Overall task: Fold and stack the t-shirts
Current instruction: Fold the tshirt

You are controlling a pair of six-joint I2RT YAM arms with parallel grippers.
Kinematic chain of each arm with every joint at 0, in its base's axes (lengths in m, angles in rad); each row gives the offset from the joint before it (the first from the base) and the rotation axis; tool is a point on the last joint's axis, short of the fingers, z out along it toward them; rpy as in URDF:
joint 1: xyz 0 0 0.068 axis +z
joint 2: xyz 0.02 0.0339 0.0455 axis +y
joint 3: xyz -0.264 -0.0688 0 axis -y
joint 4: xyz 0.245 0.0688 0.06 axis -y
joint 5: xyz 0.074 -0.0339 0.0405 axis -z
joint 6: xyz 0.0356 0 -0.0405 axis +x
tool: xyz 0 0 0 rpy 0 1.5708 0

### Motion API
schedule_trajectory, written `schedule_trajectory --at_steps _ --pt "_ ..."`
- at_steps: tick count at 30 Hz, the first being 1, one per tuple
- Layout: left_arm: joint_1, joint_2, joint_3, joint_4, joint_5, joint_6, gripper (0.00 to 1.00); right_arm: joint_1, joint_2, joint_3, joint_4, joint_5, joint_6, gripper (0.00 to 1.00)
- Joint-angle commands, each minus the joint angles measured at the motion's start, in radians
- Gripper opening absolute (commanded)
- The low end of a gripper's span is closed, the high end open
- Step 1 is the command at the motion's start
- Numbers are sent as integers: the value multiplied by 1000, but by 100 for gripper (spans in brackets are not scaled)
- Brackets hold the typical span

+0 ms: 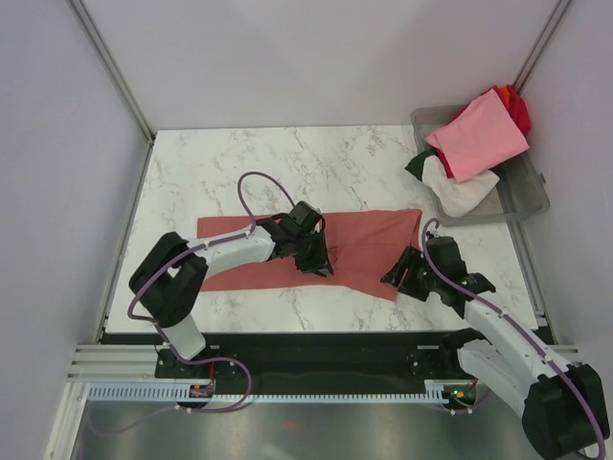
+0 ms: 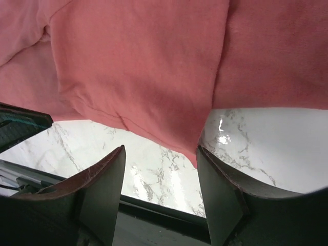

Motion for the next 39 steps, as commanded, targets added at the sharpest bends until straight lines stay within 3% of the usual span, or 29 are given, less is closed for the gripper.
schedule_trajectory --at_steps 1,2,5,10,15,22,31,37,39 --pt "4 4 11 -19 -15 49 34 3 24 38 42 56 -43 65" --pt "4 -5 2 -22 -23 50 40 3 26 53 42 82 -55 65" --pt "4 -51 -14 -50 -70 64 42 4 58 96 39 107 -75 59" --pt "9 -102 31 -132 -127 104 42 12 141 132 61 111 -101 42" --pt "81 -169 49 -195 -141 155 41 27 240 98 109 124 -95 34" --pt "208 -373 -35 -231 -205 150 41 28 256 72 112 252 -80 39" --pt "258 -645 -184 -229 -326 80 45 58 526 188 154 361 -103 41" --pt "346 -769 -279 -221 -380 61 50 66 814 476 141 452 -158 42" --pt "382 -797 -304 -218 -380 66 54 64 998 701 106 457 -164 42"
